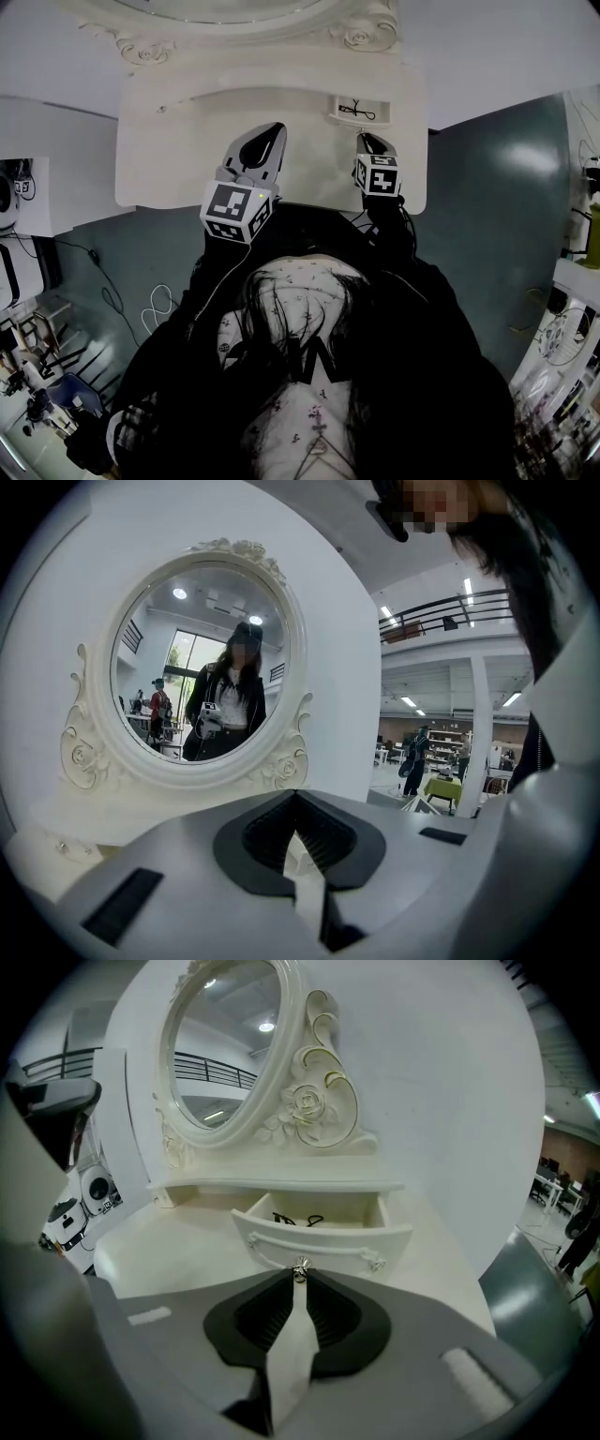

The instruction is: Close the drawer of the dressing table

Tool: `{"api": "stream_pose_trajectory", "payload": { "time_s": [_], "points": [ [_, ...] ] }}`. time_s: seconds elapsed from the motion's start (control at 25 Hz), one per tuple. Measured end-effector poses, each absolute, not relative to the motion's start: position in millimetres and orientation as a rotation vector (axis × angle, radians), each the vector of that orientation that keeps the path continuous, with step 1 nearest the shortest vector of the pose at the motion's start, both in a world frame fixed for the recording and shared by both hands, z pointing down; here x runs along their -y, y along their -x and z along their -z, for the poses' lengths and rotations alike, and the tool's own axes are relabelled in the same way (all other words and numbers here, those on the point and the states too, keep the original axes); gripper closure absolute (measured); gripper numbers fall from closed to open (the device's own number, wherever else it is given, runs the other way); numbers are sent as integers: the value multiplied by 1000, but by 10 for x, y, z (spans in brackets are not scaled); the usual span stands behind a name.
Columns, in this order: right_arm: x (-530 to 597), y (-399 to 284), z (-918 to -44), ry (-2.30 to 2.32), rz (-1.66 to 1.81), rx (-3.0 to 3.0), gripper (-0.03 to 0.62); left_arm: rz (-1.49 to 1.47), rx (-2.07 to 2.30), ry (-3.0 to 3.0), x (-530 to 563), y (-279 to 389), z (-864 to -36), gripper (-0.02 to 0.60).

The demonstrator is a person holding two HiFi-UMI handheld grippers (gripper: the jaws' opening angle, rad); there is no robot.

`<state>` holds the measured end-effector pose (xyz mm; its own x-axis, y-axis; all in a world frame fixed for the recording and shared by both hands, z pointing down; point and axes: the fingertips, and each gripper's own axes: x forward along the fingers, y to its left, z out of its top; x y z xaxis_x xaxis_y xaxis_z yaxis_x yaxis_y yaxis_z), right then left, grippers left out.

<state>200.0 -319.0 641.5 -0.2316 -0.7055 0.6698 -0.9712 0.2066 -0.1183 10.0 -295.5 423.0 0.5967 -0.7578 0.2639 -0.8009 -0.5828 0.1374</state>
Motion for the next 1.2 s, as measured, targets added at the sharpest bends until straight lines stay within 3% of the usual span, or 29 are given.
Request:
{"api": "stream_pose_trajectory", "payload": {
  "time_s": [1.2],
  "points": [
    [3711,-2026,-6438,-1551,-686,1983,542,-247,1269,-2587,3049,-41,-4251,581]
  ]
}}
